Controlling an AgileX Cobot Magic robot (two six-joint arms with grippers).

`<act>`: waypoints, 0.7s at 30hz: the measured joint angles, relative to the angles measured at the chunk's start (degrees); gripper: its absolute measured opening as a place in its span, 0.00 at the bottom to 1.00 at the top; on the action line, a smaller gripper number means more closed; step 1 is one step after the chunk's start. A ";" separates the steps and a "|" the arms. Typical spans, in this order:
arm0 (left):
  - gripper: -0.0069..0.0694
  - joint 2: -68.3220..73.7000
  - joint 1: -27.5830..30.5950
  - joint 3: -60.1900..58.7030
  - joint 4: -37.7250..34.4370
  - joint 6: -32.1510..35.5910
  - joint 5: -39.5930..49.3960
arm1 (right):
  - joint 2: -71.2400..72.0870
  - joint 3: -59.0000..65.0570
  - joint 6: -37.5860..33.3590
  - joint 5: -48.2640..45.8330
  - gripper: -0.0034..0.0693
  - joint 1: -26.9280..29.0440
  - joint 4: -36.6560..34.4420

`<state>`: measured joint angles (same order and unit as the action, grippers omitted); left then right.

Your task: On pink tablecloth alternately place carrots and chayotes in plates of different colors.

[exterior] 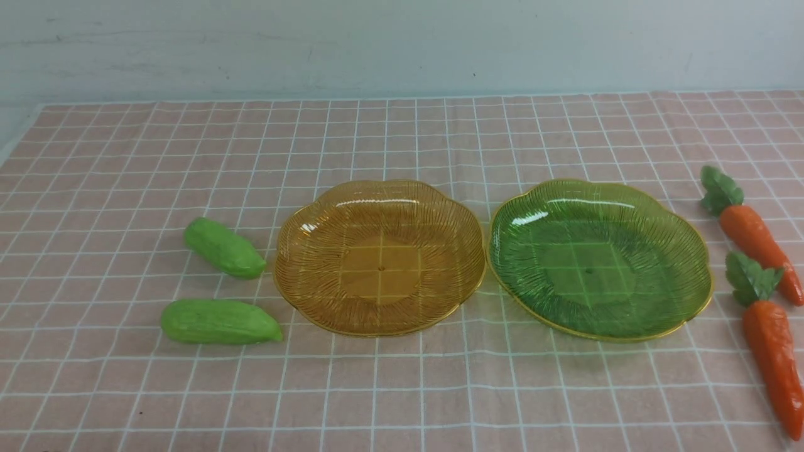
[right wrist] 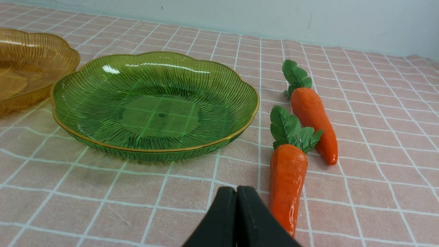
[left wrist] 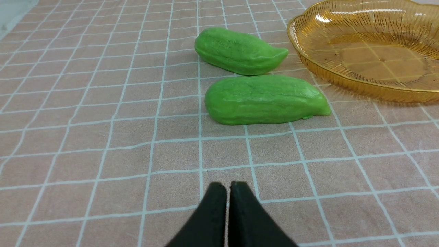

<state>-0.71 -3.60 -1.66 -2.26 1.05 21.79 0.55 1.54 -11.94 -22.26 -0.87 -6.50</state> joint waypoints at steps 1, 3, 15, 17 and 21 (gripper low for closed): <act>0.09 0.00 0.00 0.00 -0.02 0.00 0.00 | 0.00 0.00 -0.06 0.00 0.03 0.00 0.28; 0.09 0.00 0.00 0.00 0.55 0.00 -0.05 | 0.00 0.00 -0.32 0.00 0.03 0.00 2.02; 0.09 0.00 0.00 0.00 -35.69 -23.57 -0.24 | 0.00 0.00 15.26 0.84 0.03 0.00 -23.98; 0.09 0.00 0.00 0.00 -38.32 -24.44 -0.24 | 0.00 0.00 15.85 0.84 0.03 0.00 -26.27; 0.09 0.00 0.00 0.00 -44.11 -25.30 -1.35 | 0.00 0.00 17.51 2.96 0.03 0.00 -37.56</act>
<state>-0.71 -3.60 -1.66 -46.37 -24.26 20.44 0.55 1.54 5.57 -19.30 -0.87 -44.06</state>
